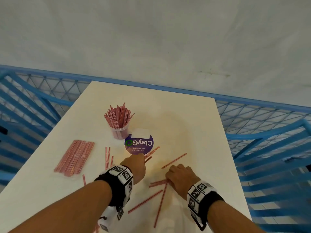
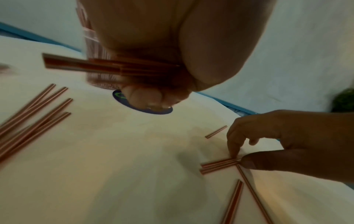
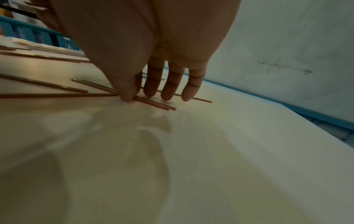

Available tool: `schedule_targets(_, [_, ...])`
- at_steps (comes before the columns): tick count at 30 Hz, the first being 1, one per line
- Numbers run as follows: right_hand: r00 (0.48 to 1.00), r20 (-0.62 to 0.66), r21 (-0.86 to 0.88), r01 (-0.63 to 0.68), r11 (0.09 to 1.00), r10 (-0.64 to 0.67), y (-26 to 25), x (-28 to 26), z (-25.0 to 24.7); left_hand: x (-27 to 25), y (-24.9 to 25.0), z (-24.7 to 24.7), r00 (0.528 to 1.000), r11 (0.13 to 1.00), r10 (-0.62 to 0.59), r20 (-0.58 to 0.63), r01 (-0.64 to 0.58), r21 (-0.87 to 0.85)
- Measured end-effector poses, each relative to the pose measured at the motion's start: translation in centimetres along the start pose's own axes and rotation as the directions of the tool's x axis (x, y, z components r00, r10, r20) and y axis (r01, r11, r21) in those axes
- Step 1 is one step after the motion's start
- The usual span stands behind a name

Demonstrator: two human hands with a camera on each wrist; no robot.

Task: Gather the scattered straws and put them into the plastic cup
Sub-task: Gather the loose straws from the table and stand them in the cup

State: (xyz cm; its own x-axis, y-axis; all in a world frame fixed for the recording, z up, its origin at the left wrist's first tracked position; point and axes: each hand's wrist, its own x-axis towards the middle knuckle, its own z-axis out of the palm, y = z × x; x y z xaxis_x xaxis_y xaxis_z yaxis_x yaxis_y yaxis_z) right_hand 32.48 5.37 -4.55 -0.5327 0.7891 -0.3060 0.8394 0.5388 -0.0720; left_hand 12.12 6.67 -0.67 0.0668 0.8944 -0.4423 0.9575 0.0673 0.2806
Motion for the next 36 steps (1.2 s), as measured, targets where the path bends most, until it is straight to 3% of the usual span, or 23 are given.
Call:
schedule_targets(8, [0.974,0.154,-0.020,-0.165,0.986,0.166,-1.4,0.9,0.2,-2.0,-1.2,0.8,1.000,0.991,-0.002,0.022,0.005,-0.134])
schedule_targets(12, [0.963,0.153,-0.030,-0.219,0.975,0.221,-1.6,1.1,0.8,-4.6,-0.4,2.9,0.998,0.999,0.029,0.059,-0.031,0.026])
schedule_targets(17, [0.974,0.129,0.036,-0.195,0.980,0.188,-1.4,0.6,1.0,-5.9,1.1,5.8,0.984,0.996,0.023,0.177,-0.038,0.080])
schedule_targets(22, [0.975,0.161,0.068,-0.163,0.984,0.150,-0.6,-0.5,0.8,-6.4,2.8,6.7,0.994,0.999,0.000,0.113,-0.005,0.047])
schedule_targets(27, [0.968,0.170,0.167,-0.213,0.963,0.185,0.5,-0.6,-0.3,-5.9,3.5,7.2,0.991,0.998,-0.060,0.123,0.060,0.007])
schedule_targets(32, [0.957,0.159,0.284,-0.280,0.917,0.243,2.0,1.2,-2.7,-5.2,3.7,7.2,0.984,0.996,-0.033,0.175,0.018,0.089])
schedule_targets(36, [0.960,0.134,0.271,-0.274,0.923,0.246,2.5,3.1,-2.9,-5.1,3.8,7.9,0.987,0.984,0.039,0.155,-0.065,0.167])
